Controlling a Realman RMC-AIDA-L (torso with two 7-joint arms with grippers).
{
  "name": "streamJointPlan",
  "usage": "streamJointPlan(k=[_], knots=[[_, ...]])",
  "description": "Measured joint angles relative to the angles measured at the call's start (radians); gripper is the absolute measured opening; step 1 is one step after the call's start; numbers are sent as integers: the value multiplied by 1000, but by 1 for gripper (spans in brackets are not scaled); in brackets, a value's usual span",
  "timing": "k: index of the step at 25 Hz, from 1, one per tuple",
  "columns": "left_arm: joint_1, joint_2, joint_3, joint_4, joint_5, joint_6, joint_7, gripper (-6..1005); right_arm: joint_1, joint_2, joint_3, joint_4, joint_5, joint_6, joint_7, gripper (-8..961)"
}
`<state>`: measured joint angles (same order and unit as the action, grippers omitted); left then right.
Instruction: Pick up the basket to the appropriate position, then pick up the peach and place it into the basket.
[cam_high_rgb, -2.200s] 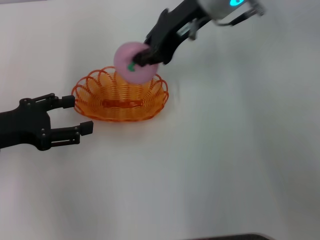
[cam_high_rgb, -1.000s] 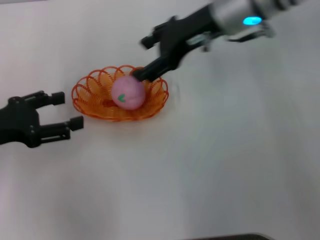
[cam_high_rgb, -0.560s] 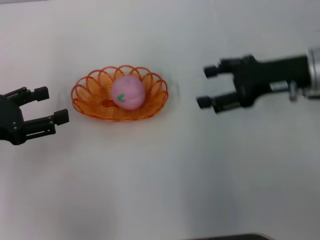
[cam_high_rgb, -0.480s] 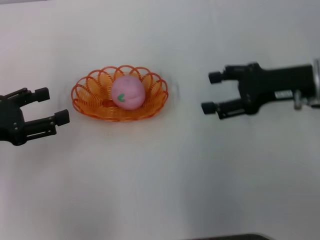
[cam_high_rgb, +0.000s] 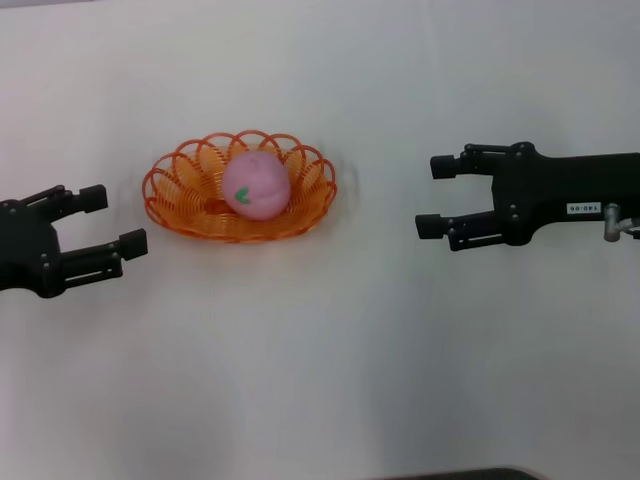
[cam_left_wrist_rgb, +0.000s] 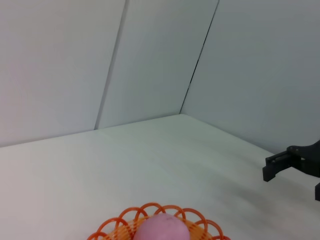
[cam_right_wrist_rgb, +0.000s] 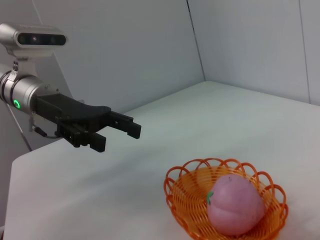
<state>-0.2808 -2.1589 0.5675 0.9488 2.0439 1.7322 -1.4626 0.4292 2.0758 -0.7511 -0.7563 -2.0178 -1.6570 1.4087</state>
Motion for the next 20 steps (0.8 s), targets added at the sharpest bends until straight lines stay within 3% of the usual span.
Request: streamJointPlan(k=[20], knots=[[-18,-1,9,-19,4,-25,11,860,32,7,2,8,-1,39,4,924]])
